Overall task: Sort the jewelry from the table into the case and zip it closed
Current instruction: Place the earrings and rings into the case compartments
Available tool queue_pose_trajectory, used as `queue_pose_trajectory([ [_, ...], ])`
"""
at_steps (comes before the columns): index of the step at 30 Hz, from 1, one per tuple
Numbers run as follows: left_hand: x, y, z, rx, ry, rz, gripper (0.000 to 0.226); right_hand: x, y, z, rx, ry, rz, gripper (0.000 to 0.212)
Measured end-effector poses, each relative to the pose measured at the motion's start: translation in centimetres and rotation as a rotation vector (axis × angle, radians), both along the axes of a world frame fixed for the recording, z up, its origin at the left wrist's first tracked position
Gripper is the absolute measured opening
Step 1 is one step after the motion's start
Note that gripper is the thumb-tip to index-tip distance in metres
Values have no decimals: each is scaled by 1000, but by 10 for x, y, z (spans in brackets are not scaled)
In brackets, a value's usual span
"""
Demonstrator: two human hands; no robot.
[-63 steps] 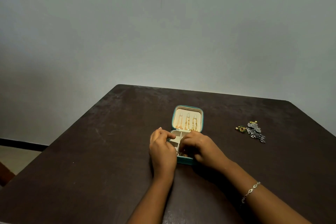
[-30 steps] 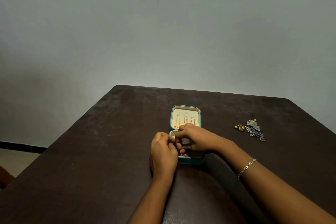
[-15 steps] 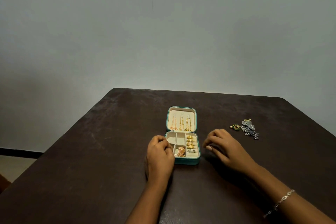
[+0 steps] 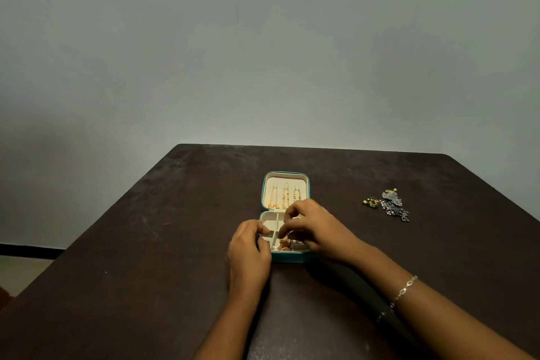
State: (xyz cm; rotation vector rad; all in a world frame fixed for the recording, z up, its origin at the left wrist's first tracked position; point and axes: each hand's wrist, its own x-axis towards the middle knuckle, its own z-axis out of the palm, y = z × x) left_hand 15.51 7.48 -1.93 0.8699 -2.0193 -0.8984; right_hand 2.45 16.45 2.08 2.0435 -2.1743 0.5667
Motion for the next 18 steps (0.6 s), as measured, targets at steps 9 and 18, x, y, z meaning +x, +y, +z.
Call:
queue_pose_trajectory([
  [9, 0, 0, -3, -18, 5, -14, 20, -2, -30, 17, 393, 46, 14, 25],
  [18, 0, 1, -2, -37, -7, -16, 18, 0, -37, 21, 383, 16, -42, 21],
])
